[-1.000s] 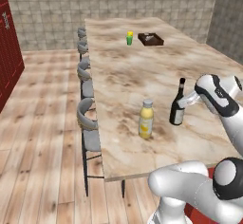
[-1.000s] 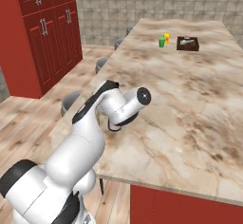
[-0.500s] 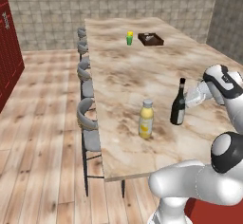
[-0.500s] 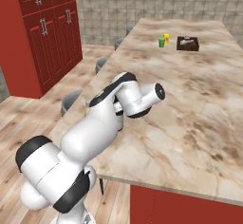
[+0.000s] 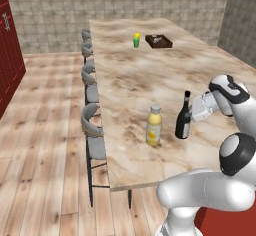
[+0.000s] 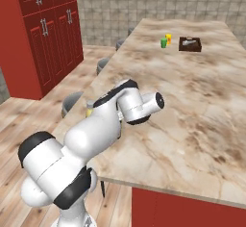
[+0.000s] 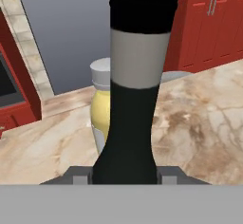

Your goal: Place the drinks on the dining counter in a tight cluster.

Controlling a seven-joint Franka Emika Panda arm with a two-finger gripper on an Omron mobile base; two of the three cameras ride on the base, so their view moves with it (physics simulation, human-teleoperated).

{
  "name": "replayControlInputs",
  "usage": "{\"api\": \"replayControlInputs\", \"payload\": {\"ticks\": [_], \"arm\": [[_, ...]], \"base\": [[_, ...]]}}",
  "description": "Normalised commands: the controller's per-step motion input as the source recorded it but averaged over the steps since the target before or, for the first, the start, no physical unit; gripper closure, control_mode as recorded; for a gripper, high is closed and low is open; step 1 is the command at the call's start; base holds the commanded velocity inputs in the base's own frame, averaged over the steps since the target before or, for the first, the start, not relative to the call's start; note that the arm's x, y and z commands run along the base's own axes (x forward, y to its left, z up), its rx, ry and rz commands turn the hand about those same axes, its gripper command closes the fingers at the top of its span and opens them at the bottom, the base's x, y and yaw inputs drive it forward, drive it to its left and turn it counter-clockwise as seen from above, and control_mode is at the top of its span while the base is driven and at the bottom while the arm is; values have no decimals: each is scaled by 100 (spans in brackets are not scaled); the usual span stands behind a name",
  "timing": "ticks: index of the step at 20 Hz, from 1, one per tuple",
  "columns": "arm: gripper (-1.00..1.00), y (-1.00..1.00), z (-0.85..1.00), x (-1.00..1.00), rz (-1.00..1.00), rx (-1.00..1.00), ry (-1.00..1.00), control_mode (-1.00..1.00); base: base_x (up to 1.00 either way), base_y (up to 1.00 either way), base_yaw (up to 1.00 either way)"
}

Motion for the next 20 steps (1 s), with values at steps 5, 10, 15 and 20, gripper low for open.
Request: {"api": "replayControlInputs", "payload": {"ticks": [5,10,15,20], "arm": [[100,8,-9,0,2,0,-1,-100],[100,5,-17,0,0,0,-3,-100],[100,0,-28,2,0,0,-6,-100],[100,0,-26,0,0,0,-4,-100]], "base": [[0,0,0],[0,0,0],[0,0,0],[0,0,0]]}}
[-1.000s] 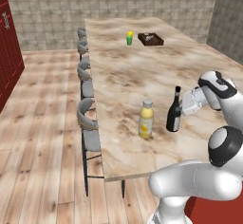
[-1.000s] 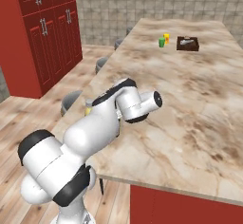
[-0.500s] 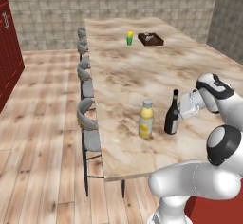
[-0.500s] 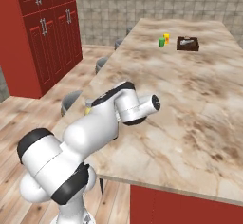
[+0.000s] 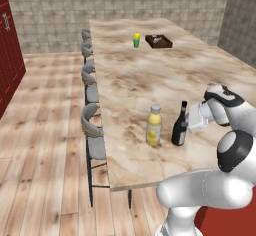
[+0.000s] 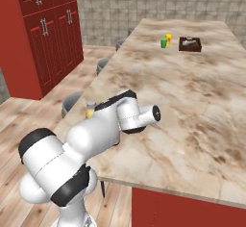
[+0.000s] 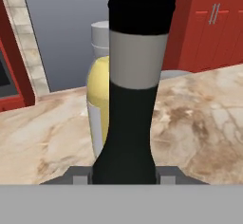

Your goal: Place the drinks on the dining counter in a tight cluster.

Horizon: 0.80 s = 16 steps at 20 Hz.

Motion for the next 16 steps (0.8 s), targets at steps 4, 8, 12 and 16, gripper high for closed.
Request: {"api": "replayControlInputs", "payload": {"ticks": [4,8,12,16], "arm": [[100,1,-5,11,0,-1,-2,-100],[100,7,0,36,0,-1,0,-100],[100,6,0,41,0,0,0,-100],[100,0,-3,23,0,0,0,-100]], "base": [[0,0,0],[0,0,0],[0,0,0],[0,0,0]]}}
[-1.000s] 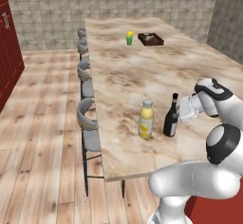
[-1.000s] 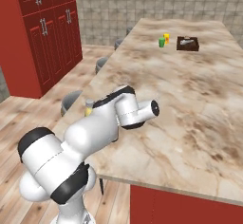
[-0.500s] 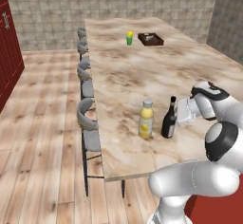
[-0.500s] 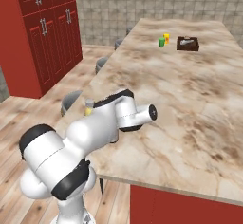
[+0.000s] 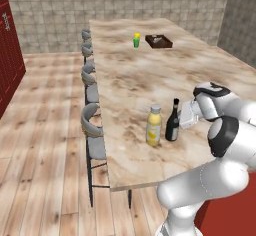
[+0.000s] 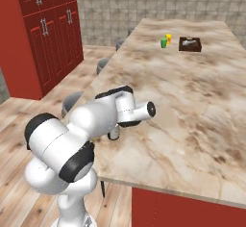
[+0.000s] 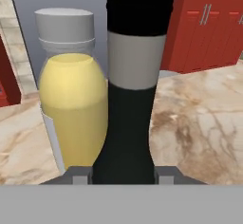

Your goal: Place the drinks on the dining counter in a tight cluster.

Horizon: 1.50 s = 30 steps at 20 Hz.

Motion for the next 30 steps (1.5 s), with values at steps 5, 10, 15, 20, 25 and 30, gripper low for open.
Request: {"api": "replayControlInputs", "payload": {"ticks": [5,10,15,20,25,30], "arm": [[100,1,-17,9,0,0,0,-100],[100,4,-32,3,0,0,0,-100],[100,2,-15,1,0,0,0,-100],[100,0,0,0,0,0,0,-100],[-100,0,0,0,0,0,0,-100],[-100,0,0,-3,0,0,0,-100]], "base": [[0,0,0],[0,0,0],[0,0,0],[0,0,0],[0,0,0],[0,0,0]]}}
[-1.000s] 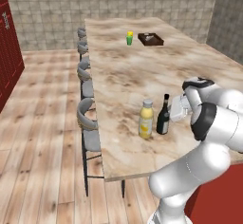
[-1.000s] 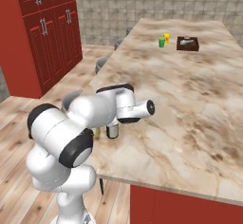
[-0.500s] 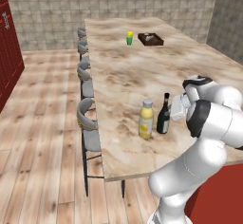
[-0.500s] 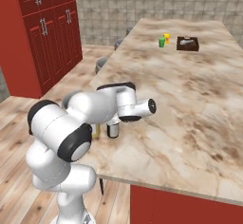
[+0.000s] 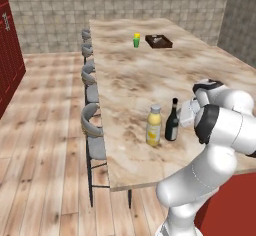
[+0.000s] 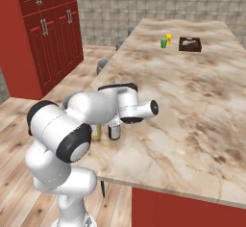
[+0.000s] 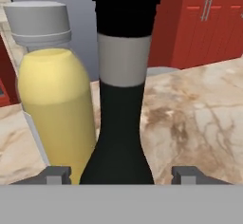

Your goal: Place the drinks on the dining counter in a tight cluster.

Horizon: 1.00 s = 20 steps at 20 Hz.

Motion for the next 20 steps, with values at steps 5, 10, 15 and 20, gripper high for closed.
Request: {"api": "replayControlInputs", "payload": {"ticks": [5,10,15,20], "arm": [[-100,0,0,-21,0,0,-5,-100],[-100,-10,7,-23,0,0,-10,-100],[-100,-26,22,-15,-4,1,-2,-100],[-100,-33,28,0,-10,0,22,-100]], "base": [[0,0,0],[0,0,0],[0,0,0],[0,0,0]]}}
